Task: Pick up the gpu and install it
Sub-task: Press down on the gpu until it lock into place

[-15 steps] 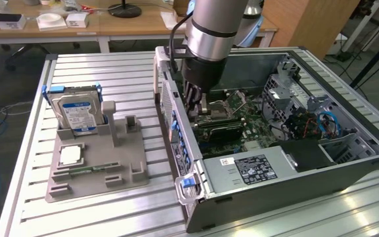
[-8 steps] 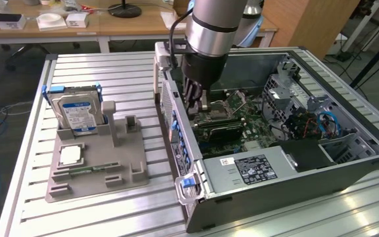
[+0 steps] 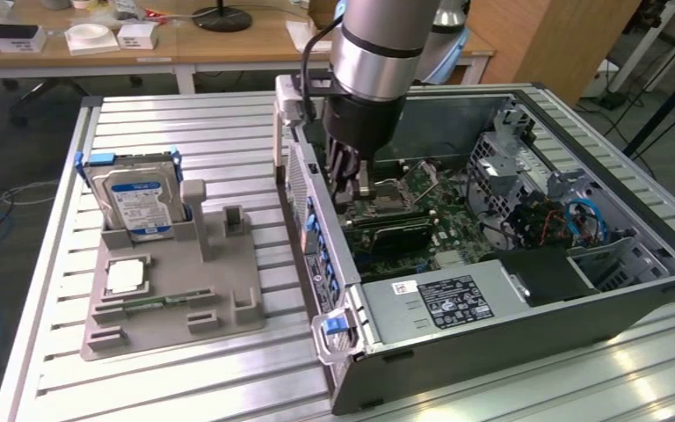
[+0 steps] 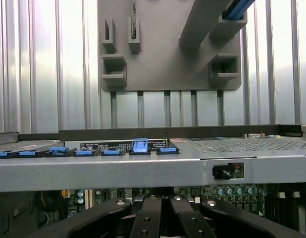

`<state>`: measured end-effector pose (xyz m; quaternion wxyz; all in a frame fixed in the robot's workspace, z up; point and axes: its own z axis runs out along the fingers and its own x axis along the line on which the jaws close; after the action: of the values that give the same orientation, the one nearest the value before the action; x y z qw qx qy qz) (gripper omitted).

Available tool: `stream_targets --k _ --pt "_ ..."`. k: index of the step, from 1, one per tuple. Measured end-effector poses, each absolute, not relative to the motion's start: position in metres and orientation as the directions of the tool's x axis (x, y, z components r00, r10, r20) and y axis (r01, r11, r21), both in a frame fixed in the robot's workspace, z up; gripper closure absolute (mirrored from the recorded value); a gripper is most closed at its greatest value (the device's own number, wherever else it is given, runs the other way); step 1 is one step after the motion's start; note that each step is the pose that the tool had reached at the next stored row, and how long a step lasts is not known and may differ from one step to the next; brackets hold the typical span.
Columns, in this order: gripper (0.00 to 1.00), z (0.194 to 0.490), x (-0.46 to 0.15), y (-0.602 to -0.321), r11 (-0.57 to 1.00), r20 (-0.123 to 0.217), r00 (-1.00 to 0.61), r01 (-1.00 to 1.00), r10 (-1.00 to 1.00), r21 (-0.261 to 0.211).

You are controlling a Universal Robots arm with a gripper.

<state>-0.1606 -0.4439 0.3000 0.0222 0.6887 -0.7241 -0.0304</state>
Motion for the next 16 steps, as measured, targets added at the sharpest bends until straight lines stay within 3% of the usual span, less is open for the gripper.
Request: stream_targets --k 16 --pt "0.89 0.2972 -0.1616 -0.4439 0.050 -0.011 -0.050 -0.997 -0.999 0.067"
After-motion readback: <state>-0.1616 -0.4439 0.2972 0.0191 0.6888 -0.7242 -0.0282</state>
